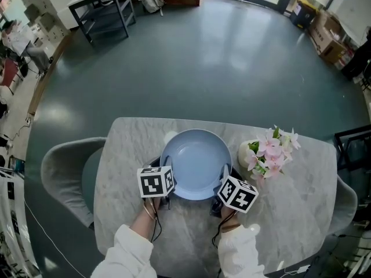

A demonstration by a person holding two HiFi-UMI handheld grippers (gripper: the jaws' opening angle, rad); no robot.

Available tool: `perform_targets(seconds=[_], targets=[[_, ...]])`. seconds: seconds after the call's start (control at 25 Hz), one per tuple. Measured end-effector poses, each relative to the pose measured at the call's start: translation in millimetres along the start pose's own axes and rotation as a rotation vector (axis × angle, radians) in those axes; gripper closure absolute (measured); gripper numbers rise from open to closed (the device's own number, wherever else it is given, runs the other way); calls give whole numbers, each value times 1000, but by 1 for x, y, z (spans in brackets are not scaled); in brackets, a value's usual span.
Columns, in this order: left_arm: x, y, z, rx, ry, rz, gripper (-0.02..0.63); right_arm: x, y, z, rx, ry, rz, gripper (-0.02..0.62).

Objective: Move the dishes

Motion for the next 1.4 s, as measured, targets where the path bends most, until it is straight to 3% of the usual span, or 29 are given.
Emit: perform_targets(seconds=[0.16, 0.44, 0.76, 1.2, 1.4], targets=[[-1, 2, 0, -9, 9, 2, 533, -1, 3, 1, 2, 1, -6, 454], [-7, 3, 3, -23, -9, -26, 468, -10, 6, 1, -2, 17, -26, 444], [-18, 8, 6, -44, -4, -30, 460, -23, 14, -2, 6, 23, -32, 423], [-50, 27, 5, -47, 4, -45, 462, -51, 32, 2, 10, 35, -44, 425], [-70, 37, -6, -22, 43, -73, 462, -68, 42, 10, -1, 29, -52, 468]])
Point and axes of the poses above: the fingertips, and each gripper's own axes: x forward along the fingers, z to its left, y out of its underside, the point moved 7 cm from there along -x, backward along the fingers, and after that the axes turned 6 degrees about z, right-handed, at the moved point
